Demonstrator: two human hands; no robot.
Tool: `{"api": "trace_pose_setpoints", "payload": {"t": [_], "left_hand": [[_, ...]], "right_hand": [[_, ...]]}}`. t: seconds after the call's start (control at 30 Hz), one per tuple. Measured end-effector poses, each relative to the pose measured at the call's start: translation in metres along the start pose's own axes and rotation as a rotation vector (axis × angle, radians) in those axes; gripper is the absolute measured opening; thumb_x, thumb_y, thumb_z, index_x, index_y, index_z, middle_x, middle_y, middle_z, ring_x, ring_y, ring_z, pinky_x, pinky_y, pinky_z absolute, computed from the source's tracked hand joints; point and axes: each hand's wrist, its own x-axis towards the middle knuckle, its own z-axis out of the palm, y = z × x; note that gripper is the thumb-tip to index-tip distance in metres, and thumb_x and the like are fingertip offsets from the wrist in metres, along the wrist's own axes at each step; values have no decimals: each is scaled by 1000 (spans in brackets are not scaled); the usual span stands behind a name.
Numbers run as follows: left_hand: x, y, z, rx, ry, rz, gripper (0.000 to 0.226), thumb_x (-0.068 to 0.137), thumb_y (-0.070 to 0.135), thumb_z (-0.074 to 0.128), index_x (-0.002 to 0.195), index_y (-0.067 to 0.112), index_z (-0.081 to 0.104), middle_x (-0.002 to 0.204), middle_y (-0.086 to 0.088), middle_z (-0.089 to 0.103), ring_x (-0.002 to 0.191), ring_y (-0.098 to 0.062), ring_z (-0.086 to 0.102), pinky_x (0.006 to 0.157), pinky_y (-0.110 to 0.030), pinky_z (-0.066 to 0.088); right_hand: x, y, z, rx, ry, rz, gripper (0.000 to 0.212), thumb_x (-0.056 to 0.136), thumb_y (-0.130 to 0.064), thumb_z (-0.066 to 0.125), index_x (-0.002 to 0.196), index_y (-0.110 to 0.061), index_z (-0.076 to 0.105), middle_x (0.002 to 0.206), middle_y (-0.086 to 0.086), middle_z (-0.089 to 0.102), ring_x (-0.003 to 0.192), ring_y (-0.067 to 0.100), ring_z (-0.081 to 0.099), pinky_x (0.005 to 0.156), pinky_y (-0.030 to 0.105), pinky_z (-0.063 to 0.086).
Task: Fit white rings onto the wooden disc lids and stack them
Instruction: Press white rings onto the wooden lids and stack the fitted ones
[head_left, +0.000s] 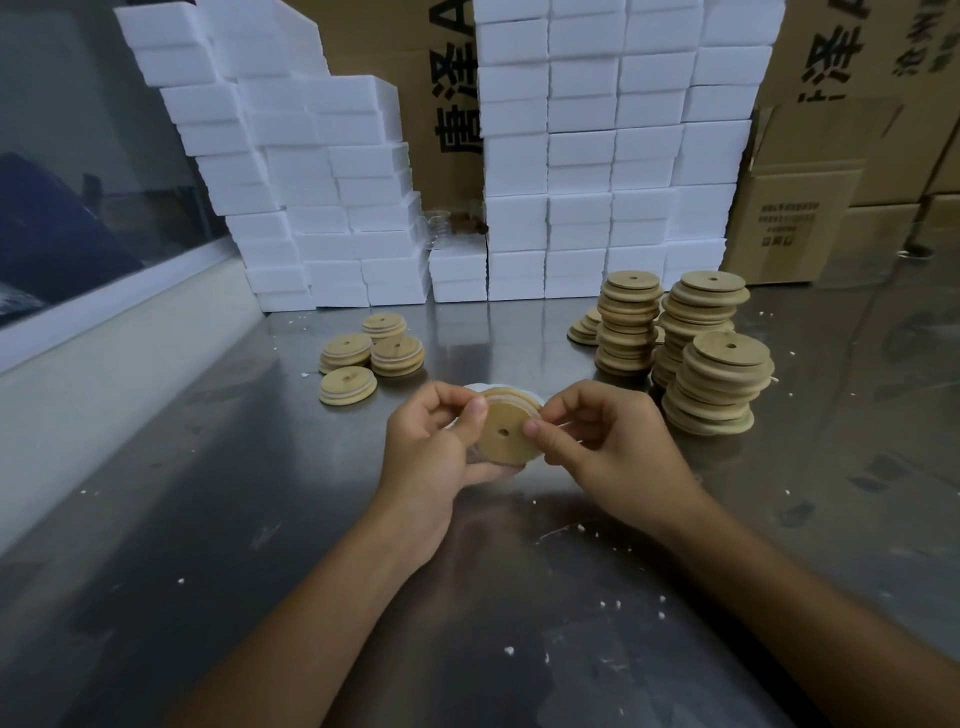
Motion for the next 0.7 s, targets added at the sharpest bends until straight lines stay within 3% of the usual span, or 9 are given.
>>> {"api": "trace_pose_setpoints", "payload": {"t": [0.13,0.23,0.4,0.57,0.63,0.7], "left_hand": [[3,4,0,-217,3,-84,14,98,2,49,85,4,53,110,-26,62,106,-39,62,63,-53,57],[4,3,-2,-195,-25,-84,13,99,5,48,86,6,51,114,-26,61,109,-42,60,64,-52,58],[6,0,-6,176,-61,176,20,96,5,56,82,18,51,98,-16,65,93,-29,67,62,-47,60],[7,-4,-9,447,-92,355,25,94,6,59,80,24,50,92,-17,64,87,-36,66,74,-59,56],[8,-6,-10,511,-101,414,23,92,6,61,80,23,51,86,-7,64,85,-26,67,76,-51,57],[9,-5,-12,631,-99,512,20,90,6,63,78,20,55,79,6,59,79,-11,61,71,-33,52]], "right_hand": [[-2,-1,4,19,-9,20,11,84,-13,79,79,-14,69,74,0,74,66,12,71,64,28,56],[-2,-1,7,27,11,6,11,85,-11,77,78,-13,68,71,-1,73,63,8,67,61,21,50],[-4,-5,6,-96,64,-119,10,89,-10,70,84,-15,63,74,-8,66,67,5,62,57,12,45],[-2,-7,-2,-202,76,-235,6,94,-13,62,91,-17,59,84,-12,61,79,11,59,66,15,45],[-2,-7,-2,-208,83,-253,9,96,-11,60,92,-19,57,87,-10,60,81,11,58,68,15,44],[-1,-7,-3,-204,80,-264,9,98,-10,58,94,-18,56,89,-7,60,82,11,56,69,16,43]]}}
